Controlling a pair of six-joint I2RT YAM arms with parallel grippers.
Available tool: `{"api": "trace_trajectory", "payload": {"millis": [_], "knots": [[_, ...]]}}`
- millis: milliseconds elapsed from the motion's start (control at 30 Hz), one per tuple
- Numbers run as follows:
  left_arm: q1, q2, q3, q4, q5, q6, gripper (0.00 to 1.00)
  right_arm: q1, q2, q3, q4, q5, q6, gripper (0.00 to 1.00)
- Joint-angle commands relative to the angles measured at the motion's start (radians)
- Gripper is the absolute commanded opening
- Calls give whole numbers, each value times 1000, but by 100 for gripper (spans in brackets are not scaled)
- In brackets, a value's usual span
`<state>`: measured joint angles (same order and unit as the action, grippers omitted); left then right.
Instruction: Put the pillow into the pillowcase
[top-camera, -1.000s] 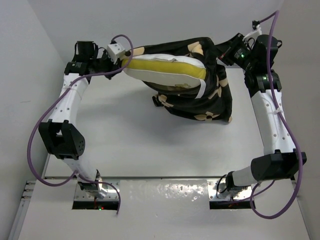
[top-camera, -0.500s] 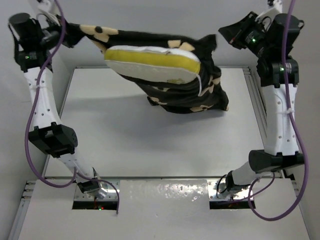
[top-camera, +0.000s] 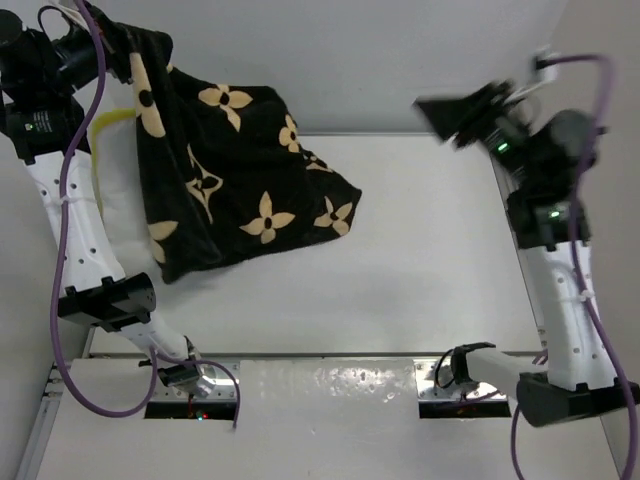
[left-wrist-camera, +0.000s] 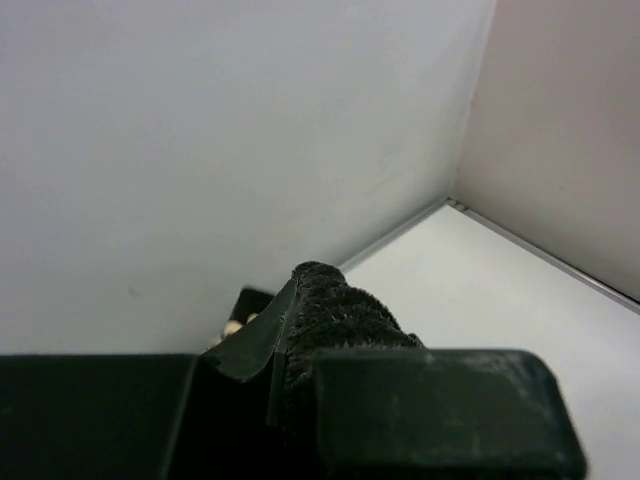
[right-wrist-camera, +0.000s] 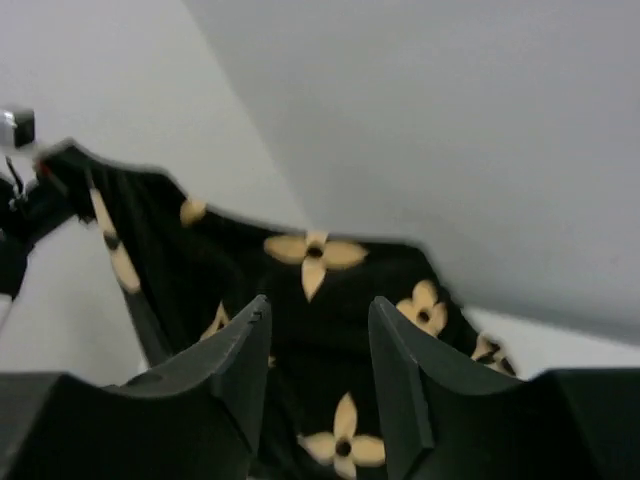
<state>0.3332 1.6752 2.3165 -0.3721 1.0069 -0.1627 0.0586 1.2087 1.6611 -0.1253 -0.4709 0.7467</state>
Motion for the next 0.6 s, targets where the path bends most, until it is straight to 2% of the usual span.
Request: {"api": "trace_trajectory", "payload": {"millis": [0, 33, 67, 100, 133, 167, 233, 300, 400, 533, 567], "knots": [[-36, -55, -43, -19, 22, 18, 0, 148, -24, -381, 1, -39, -61, 46], [-34, -63, -52, -52, 13, 49, 0, 262, -35, -464, 31, -6, -75, 56], [-28, -72, -58, -71, 3, 63, 0, 320, -34, -577, 56, 59, -107, 59], [-23, -80, -71, -82, -10, 80, 0, 439, -2, -602, 55, 90, -124, 64], [-19, -89, -71, -106, -31, 103, 0, 496, 23, -615, 43, 127, -145, 66], [-13, -95, -71, -114, -43, 109, 0, 595, 75, -606, 3, 221, -189, 69], [-8, -101, -74, -136, -57, 130, 0, 670, 121, -590, 30, 297, -225, 72], [-5, -118, -98, -142, -82, 141, 0, 739, 158, -589, 100, 308, -233, 74], [-3, -132, -123, -154, -91, 157, 0, 783, 235, -586, 265, 296, -192, 71], [-10, -143, -140, -163, -111, 206, 0, 848, 440, -451, 374, 325, -194, 45], [-7, -144, -141, -163, -117, 212, 0, 868, 487, -413, 383, 333, -199, 44]]}}
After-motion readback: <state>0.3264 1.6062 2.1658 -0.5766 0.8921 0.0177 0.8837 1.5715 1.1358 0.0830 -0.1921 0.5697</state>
